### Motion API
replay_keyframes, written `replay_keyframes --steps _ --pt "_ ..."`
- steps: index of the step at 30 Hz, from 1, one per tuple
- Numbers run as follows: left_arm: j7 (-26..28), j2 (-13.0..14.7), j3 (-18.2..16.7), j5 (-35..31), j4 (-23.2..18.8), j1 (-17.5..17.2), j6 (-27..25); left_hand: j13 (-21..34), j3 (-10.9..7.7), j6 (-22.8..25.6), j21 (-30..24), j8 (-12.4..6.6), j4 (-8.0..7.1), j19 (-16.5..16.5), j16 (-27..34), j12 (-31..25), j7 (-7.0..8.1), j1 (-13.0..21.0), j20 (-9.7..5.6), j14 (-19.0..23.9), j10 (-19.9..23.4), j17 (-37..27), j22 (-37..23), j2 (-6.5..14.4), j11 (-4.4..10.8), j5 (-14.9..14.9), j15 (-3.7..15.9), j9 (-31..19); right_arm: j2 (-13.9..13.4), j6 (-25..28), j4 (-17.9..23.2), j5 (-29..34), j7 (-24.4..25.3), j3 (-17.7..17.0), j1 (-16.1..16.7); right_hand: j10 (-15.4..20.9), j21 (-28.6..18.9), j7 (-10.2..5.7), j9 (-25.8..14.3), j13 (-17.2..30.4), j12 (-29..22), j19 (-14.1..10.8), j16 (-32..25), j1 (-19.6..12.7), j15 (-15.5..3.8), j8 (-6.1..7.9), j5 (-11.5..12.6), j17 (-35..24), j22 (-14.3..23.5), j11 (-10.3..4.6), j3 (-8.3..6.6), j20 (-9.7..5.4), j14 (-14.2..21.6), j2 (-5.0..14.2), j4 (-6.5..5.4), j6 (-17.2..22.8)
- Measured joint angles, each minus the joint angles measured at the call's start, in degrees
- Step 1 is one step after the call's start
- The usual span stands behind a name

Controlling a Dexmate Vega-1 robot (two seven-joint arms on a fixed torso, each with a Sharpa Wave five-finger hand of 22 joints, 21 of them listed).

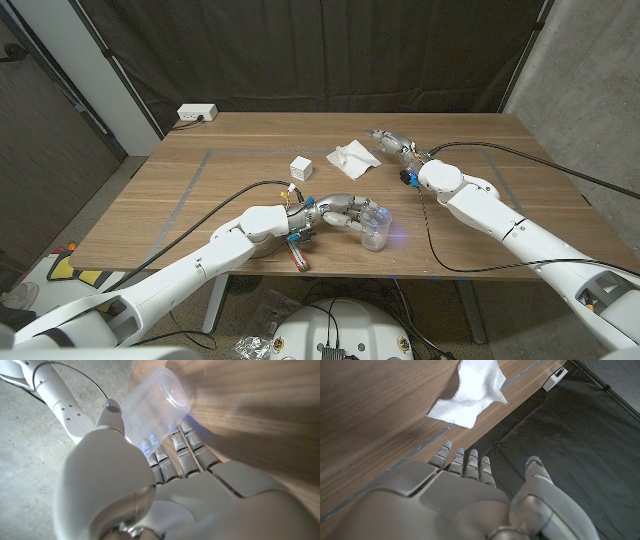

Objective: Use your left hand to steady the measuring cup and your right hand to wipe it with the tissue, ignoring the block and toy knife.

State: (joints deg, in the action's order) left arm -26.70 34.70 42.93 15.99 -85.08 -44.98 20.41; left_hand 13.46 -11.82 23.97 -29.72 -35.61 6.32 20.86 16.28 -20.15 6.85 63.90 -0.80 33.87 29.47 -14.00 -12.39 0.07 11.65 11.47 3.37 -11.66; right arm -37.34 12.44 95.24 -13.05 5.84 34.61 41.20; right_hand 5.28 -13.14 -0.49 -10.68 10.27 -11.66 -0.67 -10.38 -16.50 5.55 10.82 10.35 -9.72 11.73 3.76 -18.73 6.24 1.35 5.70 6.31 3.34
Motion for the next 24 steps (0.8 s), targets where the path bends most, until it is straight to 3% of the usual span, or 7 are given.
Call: replay_keyframes --steps 8,17,24 --pt "3.7 1.3 -2.6 0.5 -2.5 -1.9 -0.3 0.0 0.01 0.0 -0.4 0.01 0.00 -0.2 -0.4 0.0 0.02 0.0 -0.24 0.0 0.0 -0.3 0.0 0.0 0.00 0.0 0.00 -0.2 -0.3 2.4 0.7 2.9 -0.8 2.0 -1.8 0.0 0.0 -0.01 0.0 0.0 0.0 0.0 0.0 0.0 0.00 0.00 0.0 0.0 0.0 0.00 0.00 -0.02 0.0 0.00 0.00 0.0" --pt "6.7 3.2 -5.1 1.0 -5.5 -3.6 -0.5 0.3 0.01 -0.1 -0.4 -0.22 0.00 -0.2 -0.9 0.0 0.11 0.2 -0.23 0.0 0.0 -0.5 0.0 0.2 -0.01 0.0 -0.01 -0.2 -0.2 5.8 1.2 7.5 -2.3 5.3 -4.6 -0.3 0.0 -0.46 0.0 0.0 0.0 -0.7 0.0 -1.0 -1.35 0.00 0.0 0.0 0.0 -0.93 -0.34 -1.58 -0.3 1.00 0.34 -0.4" --pt "8.6 4.6 -6.8 1.4 -7.7 -5.0 -0.5 0.5 0.02 0.5 -0.7 -0.64 0.00 -0.8 -1.3 0.0 0.33 0.2 -0.32 0.0 0.0 -0.8 0.0 0.2 -0.02 -0.3 -0.01 -0.2 0.2 7.7 1.2 11.1 -3.1 7.5 -6.4 -0.8 0.0 -0.75 -0.1 0.0 0.0 -1.1 0.0 -1.8 -1.99 0.00 0.0 0.0 0.0 -1.46 -0.65 -1.98 -0.3 1.76 0.65 -0.1"
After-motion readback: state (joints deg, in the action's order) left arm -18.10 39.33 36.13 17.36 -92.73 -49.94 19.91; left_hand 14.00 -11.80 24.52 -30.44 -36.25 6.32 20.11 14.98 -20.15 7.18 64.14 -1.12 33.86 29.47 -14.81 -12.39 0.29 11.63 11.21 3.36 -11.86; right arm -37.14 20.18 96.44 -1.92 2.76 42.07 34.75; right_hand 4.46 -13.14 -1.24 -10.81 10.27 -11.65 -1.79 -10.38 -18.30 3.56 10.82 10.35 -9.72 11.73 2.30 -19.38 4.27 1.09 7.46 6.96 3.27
